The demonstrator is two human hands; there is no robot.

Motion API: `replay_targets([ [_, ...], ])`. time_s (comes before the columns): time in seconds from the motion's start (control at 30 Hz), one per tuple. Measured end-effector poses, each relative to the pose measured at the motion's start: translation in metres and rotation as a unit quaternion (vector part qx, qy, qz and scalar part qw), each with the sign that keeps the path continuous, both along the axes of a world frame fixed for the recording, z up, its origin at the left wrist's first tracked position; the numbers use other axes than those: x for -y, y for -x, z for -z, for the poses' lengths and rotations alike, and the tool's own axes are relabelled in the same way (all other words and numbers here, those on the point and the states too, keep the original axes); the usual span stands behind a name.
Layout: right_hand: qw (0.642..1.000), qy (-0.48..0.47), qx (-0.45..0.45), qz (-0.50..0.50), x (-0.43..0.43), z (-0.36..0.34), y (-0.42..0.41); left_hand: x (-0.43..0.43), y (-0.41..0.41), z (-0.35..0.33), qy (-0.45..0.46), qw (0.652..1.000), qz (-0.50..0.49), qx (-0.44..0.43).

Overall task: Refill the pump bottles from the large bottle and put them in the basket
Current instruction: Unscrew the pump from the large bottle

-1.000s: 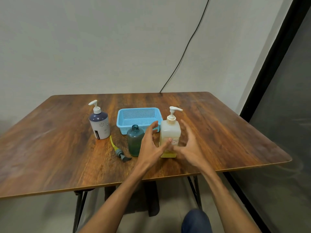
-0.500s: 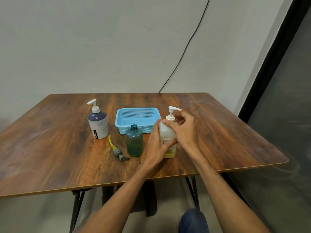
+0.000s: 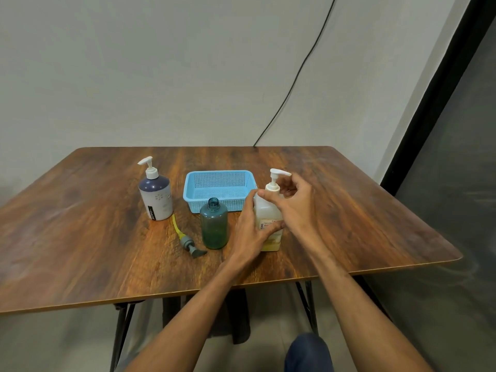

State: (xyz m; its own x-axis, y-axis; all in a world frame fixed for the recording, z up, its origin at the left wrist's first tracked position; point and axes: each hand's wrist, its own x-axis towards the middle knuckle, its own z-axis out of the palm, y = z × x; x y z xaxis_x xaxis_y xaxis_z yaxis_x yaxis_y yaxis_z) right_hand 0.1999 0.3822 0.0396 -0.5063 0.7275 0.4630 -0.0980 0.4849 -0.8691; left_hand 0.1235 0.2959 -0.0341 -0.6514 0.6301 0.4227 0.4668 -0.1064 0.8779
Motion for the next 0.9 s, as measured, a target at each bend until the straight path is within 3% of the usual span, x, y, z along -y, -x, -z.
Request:
replay_targets([
  [0.2, 0.995, 0.054, -0.002, -0.079, -0.011, 0.003, -0.004, 0.003, -0.003, -0.003, -0.009, 1.0, 0.007, 0.008],
  [0.4, 1.0, 0.005, -0.016, 0.018, 0.003, 0.006, 0.001, 0.0, 0.0, 0.001, 0.0, 1.0, 0.004, 0.014],
  [0.57, 0.995, 0.065, -0.01, -0.081, -0.012, 0.003, -0.004, 0.002, -0.002, -0.003, -0.009, 1.0, 0.009, 0.014],
  [0.77, 0.998, -0.055, -0.009, 0.042, 0.006, 0.004, 0.002, -0.001, 0.001, 0.004, 0.004, 1.0, 0.001, 0.014],
  [0.9, 0.999, -0.032, 0.004, -0.005, 0.002, -0.001, 0.0, 0.0, 0.0, 0.001, 0.002, 1.0, 0.004, 0.007],
])
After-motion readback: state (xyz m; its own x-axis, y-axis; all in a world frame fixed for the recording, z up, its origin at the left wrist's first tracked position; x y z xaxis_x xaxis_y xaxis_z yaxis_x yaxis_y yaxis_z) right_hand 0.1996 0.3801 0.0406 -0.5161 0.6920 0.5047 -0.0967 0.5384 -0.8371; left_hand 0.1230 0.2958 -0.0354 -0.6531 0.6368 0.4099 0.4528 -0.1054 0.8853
